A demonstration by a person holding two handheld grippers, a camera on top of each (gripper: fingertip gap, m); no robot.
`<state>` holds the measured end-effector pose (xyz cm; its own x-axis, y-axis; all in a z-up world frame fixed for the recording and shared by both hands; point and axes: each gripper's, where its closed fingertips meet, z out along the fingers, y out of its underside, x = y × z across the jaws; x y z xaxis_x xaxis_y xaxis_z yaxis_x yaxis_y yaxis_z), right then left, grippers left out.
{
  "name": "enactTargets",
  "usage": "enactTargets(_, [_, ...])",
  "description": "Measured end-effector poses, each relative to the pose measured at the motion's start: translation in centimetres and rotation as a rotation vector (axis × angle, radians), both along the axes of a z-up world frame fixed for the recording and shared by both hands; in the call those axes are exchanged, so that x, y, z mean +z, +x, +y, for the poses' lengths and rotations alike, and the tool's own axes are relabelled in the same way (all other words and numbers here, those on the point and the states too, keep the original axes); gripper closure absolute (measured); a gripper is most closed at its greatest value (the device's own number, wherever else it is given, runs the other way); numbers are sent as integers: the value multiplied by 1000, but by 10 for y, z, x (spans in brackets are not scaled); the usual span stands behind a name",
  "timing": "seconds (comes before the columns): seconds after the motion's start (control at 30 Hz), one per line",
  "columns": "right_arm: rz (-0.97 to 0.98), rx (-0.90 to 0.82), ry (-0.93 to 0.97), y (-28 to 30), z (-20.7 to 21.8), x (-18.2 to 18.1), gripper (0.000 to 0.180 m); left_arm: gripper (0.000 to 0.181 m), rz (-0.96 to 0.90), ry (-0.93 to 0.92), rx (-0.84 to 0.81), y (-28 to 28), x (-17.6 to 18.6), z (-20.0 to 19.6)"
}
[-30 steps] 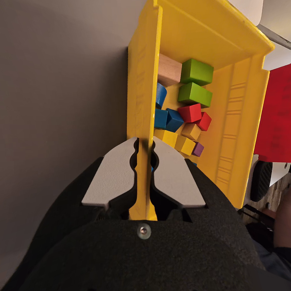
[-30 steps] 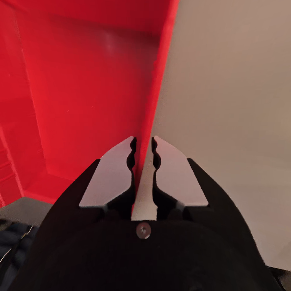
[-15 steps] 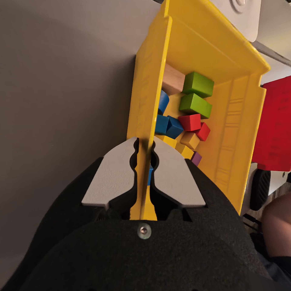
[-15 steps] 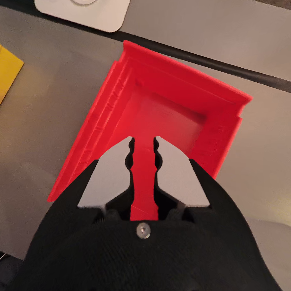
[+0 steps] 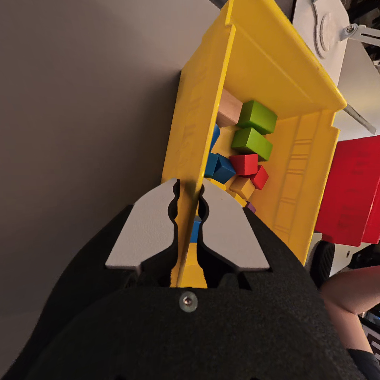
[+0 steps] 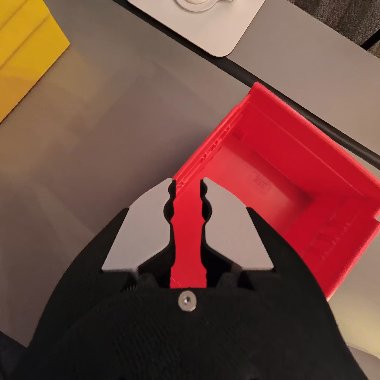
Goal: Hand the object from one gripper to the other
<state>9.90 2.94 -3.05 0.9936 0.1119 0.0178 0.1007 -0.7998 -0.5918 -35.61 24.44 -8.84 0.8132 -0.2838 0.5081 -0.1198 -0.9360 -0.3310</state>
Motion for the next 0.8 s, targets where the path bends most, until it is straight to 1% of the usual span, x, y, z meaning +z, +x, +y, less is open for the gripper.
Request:
enactTargets(0.1, [-9,21,-10,-5,1,-3,156,166,23,-27,-4,0,0,-8])
enactTargets(0.27, [-2,60,-15,-15,5,-5,156,170,155,-46,-45,5,-3,-22])
enactTargets(0.33, [-5,74,-26,-18,5,-8,156,171,180,-39,-58,8,-4,-23])
enactTargets(0.47, [-14,88,-42,-21,5,-12,156,168,114,-39,-44,20,-4,-18])
enactTargets(0.6, [-12,92,-45,-22,4,-13,156,167,99,-45,-74,21,-3,-21])
enactTargets(0.67, [-12,91,-41,-21,4,-12,156,163,65,-67,-108,22,-1,-25])
enactTargets(0.73, [-17,90,-35,-19,4,-11,156,161,13,-75,-129,22,5,-27])
enactTargets(0.8, [-24,86,-23,-17,5,-9,156,165,-44,-40,-129,20,15,-24])
